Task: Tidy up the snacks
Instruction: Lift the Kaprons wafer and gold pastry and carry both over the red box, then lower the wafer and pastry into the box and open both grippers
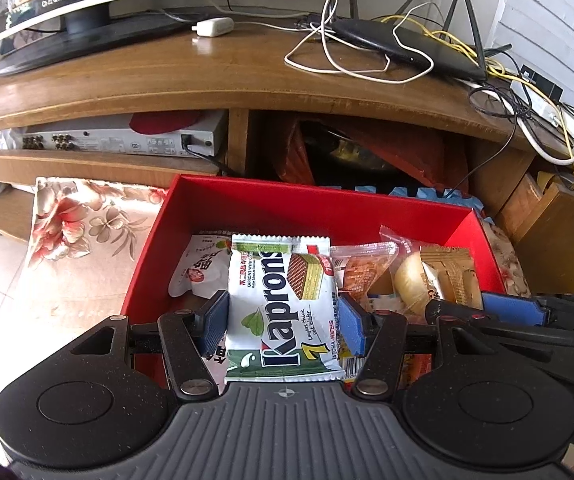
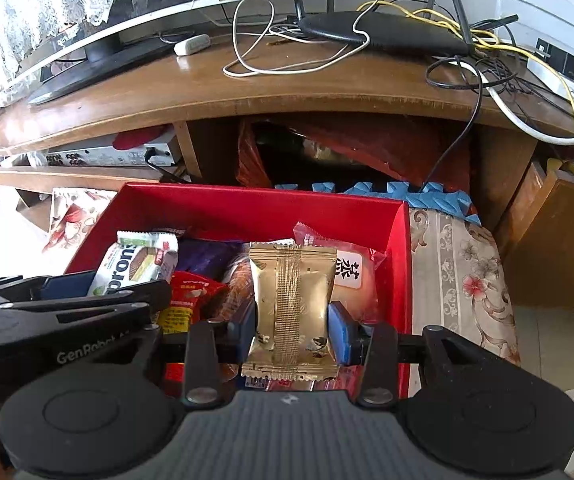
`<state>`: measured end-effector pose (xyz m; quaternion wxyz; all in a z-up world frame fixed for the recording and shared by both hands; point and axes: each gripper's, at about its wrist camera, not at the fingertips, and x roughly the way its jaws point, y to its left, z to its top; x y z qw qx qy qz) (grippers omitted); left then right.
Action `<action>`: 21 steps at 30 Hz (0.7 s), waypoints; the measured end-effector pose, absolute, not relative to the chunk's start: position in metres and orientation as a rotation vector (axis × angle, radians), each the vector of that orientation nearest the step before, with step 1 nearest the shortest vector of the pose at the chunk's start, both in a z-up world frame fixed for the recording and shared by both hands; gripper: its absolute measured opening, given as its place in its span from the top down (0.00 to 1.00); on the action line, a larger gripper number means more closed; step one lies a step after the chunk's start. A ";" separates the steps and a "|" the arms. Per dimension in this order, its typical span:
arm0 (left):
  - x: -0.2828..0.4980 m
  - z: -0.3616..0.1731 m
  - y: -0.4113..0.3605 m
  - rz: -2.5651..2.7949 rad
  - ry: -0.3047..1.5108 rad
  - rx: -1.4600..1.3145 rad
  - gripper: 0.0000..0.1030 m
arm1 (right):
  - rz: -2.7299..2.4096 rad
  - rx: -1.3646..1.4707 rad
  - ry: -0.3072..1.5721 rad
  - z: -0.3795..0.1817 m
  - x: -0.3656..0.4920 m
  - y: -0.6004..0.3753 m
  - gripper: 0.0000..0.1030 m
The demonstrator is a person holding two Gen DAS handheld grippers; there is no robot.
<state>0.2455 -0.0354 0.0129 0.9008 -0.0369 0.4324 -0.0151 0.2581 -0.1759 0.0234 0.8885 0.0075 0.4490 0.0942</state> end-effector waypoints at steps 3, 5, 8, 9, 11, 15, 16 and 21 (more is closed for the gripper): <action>0.245 0.013 -0.036 -0.031 0.896 -0.074 0.38 | 0.193 0.014 0.935 0.023 0.258 -0.177 0.60; 0.245 0.013 -0.036 -0.029 0.896 -0.072 0.36 | 0.191 0.013 0.935 0.023 0.258 -0.177 0.59; 0.245 0.014 -0.036 -0.027 0.890 -0.071 0.34 | 0.183 0.013 0.934 0.022 0.258 -0.179 0.58; 0.244 0.015 -0.036 -0.026 0.888 -0.068 0.33 | 0.181 0.015 0.935 0.022 0.259 -0.179 0.58; 0.244 0.016 -0.037 -0.025 0.884 -0.063 0.29 | 0.176 0.018 0.936 0.023 0.259 -0.181 0.58; 0.243 0.018 -0.036 -0.023 0.874 -0.062 0.23 | 0.171 0.031 0.932 0.025 0.257 -0.184 0.57; 0.243 0.019 -0.036 -0.021 0.872 -0.062 0.22 | 0.171 0.033 0.930 0.026 0.256 -0.184 0.57; 0.239 0.023 -0.034 -0.007 0.863 -0.062 0.19 | 0.172 0.034 0.920 0.030 0.253 -0.184 0.57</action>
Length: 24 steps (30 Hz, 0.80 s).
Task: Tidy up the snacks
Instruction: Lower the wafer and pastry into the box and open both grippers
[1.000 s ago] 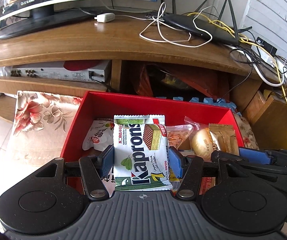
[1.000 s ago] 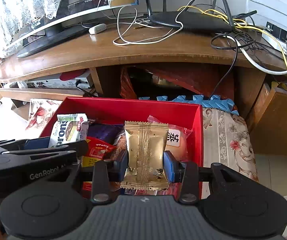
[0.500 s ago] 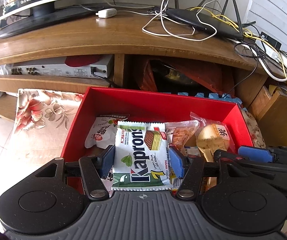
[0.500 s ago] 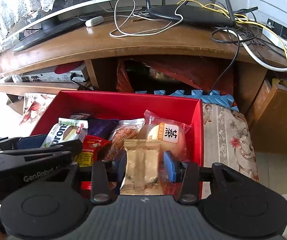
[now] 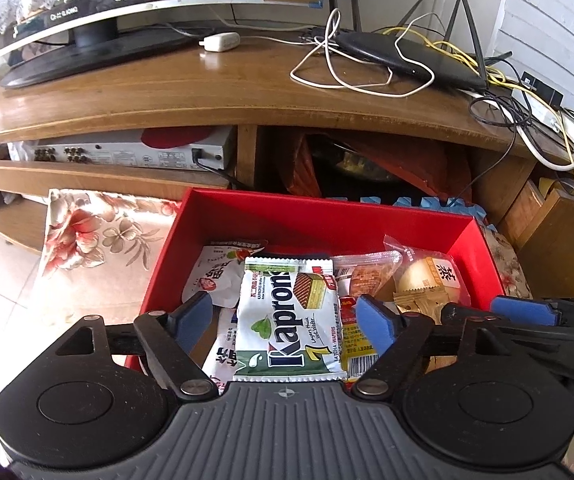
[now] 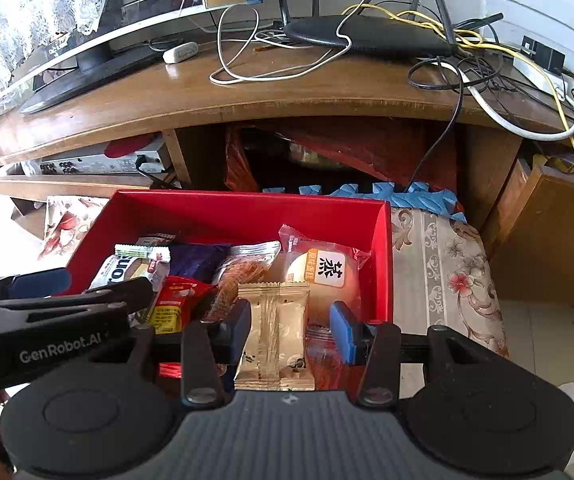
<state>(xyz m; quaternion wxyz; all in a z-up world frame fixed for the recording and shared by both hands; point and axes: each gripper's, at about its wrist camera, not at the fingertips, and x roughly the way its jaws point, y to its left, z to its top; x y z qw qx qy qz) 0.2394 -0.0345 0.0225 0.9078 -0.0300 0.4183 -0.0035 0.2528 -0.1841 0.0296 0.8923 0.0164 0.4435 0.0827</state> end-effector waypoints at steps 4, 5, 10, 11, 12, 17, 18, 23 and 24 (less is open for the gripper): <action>0.236 0.026 -0.033 -0.003 0.855 -0.068 0.16 | 0.173 0.040 0.910 0.034 0.248 -0.185 0.57; 0.235 0.027 -0.033 0.000 0.851 -0.067 0.16 | 0.173 0.041 0.908 0.035 0.247 -0.185 0.57; 0.228 0.032 -0.033 0.009 0.840 -0.056 0.14 | 0.178 0.047 0.899 0.040 0.238 -0.186 0.55; 0.227 0.033 -0.032 0.009 0.838 -0.057 0.14 | 0.181 0.050 0.897 0.041 0.236 -0.186 0.54; 0.225 0.034 -0.031 0.009 0.836 -0.058 0.14 | 0.184 0.053 0.896 0.042 0.234 -0.186 0.53; 0.217 0.037 -0.026 0.017 0.831 -0.074 0.07 | 0.194 0.064 0.878 0.050 0.222 -0.188 0.53; 0.215 0.038 -0.025 0.024 0.831 -0.075 0.06 | 0.196 0.067 0.874 0.051 0.220 -0.188 0.52; 0.202 0.042 -0.020 0.026 0.812 -0.080 0.00 | 0.204 0.085 0.863 0.056 0.204 -0.189 0.48; 0.199 0.043 -0.019 0.025 0.807 -0.084 0.00 | 0.205 0.086 0.862 0.056 0.200 -0.189 0.47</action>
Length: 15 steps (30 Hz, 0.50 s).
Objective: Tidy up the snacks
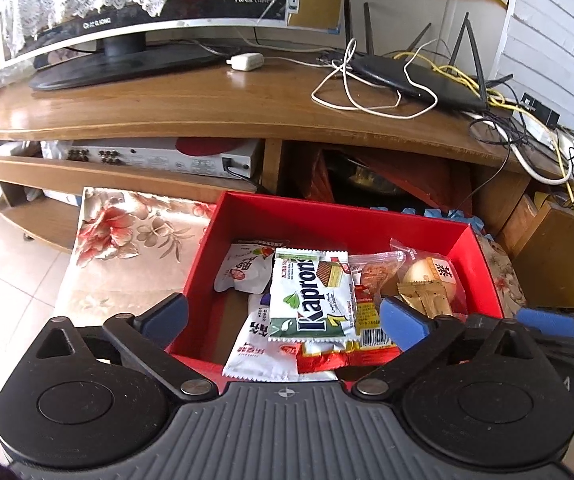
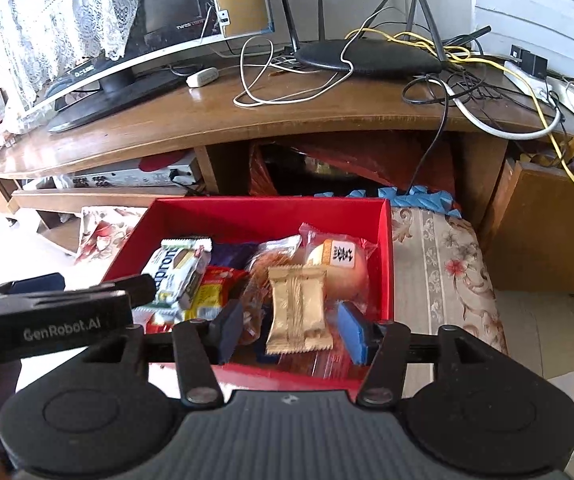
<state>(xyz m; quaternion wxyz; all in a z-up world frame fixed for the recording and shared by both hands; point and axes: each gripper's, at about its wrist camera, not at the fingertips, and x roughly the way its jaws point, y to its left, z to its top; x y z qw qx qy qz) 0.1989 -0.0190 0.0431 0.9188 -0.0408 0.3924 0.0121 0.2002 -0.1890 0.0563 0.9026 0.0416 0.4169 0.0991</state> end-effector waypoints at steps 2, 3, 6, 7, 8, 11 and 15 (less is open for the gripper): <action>0.193 0.044 -0.018 0.021 0.801 -0.090 0.00 | 0.204 0.084 0.859 0.057 0.194 -0.190 0.44; 0.191 0.045 -0.017 0.019 0.799 -0.096 0.00 | 0.202 0.085 0.856 0.057 0.191 -0.190 0.43; 0.183 0.044 -0.017 0.015 0.795 -0.103 0.00 | 0.194 0.103 0.850 0.059 0.182 -0.193 0.41; 0.180 0.044 -0.017 0.016 0.795 -0.102 0.00 | 0.193 0.107 0.850 0.059 0.179 -0.194 0.40; 0.177 0.043 -0.018 0.020 0.795 -0.100 0.00 | 0.193 0.109 0.849 0.059 0.177 -0.195 0.38; 0.168 0.039 -0.018 0.031 0.797 -0.099 0.00 | 0.190 0.107 0.859 0.056 0.169 -0.196 0.38; 0.159 0.036 -0.018 0.048 0.806 -0.092 0.00 | 0.189 0.111 0.867 0.054 0.158 -0.198 0.38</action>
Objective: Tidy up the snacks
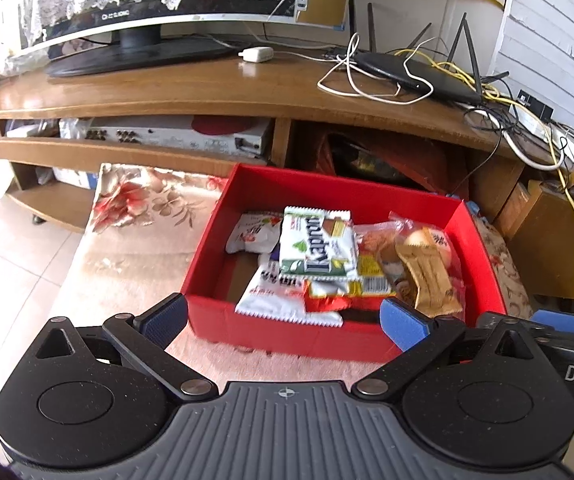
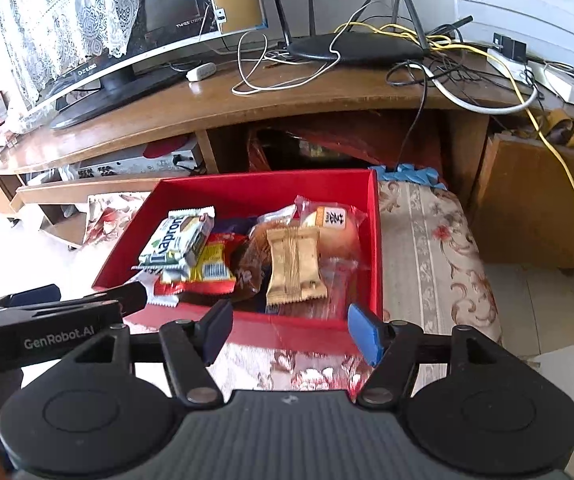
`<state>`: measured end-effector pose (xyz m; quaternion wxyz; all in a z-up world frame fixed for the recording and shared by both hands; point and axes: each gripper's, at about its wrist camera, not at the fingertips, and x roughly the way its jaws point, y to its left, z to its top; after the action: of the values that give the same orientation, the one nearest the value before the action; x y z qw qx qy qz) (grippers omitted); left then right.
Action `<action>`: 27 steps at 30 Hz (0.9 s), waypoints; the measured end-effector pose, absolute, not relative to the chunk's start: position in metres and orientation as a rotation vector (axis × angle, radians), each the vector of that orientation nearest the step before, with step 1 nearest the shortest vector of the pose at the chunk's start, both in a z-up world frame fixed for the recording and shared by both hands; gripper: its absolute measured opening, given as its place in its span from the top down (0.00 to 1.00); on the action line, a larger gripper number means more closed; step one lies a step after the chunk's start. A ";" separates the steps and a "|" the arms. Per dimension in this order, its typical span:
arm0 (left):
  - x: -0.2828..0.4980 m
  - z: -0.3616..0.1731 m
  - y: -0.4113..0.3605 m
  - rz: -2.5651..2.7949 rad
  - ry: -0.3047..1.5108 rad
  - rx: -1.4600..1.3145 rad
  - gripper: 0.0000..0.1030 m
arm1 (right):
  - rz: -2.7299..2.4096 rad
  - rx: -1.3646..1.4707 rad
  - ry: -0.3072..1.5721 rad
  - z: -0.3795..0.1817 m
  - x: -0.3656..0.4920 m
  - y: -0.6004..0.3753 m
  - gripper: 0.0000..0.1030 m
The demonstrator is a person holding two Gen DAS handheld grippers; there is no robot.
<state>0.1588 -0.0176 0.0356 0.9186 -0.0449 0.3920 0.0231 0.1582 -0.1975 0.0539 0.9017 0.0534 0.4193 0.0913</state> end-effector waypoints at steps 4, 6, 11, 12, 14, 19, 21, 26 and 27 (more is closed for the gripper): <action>0.145 0.037 -0.018 0.056 0.771 -0.063 0.00 | 0.191 0.117 0.863 0.054 0.147 -0.200 0.37; 0.137 0.037 -0.019 0.059 0.763 -0.050 0.00 | 0.190 0.125 0.861 0.055 0.141 -0.201 0.37; 0.127 0.034 -0.028 0.068 0.802 0.027 0.00 | 0.184 0.137 0.861 0.055 0.123 -0.205 0.37; 0.125 0.034 -0.030 0.071 0.812 0.045 0.00 | 0.182 0.138 0.863 0.054 0.120 -0.206 0.37; 0.117 0.033 -0.032 0.067 0.808 0.060 0.00 | 0.180 0.140 0.868 0.053 0.114 -0.207 0.37; 0.100 0.035 -0.032 0.026 0.806 0.031 0.00 | 0.180 0.145 0.860 0.053 0.098 -0.209 0.37; 0.096 0.033 -0.032 0.031 0.813 0.040 0.00 | 0.178 0.146 0.857 0.054 0.092 -0.210 0.37; 0.087 0.037 -0.028 -0.009 0.801 -0.016 0.00 | 0.184 0.142 0.858 0.053 0.081 -0.209 0.36; 0.085 0.037 -0.027 -0.017 0.801 -0.028 0.00 | 0.186 0.141 0.856 0.053 0.079 -0.208 0.36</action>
<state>0.0851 -0.0273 0.0372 0.9208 -0.0136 0.3897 -0.0084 0.0790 -0.2083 0.0528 0.9032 0.0683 0.4141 0.0899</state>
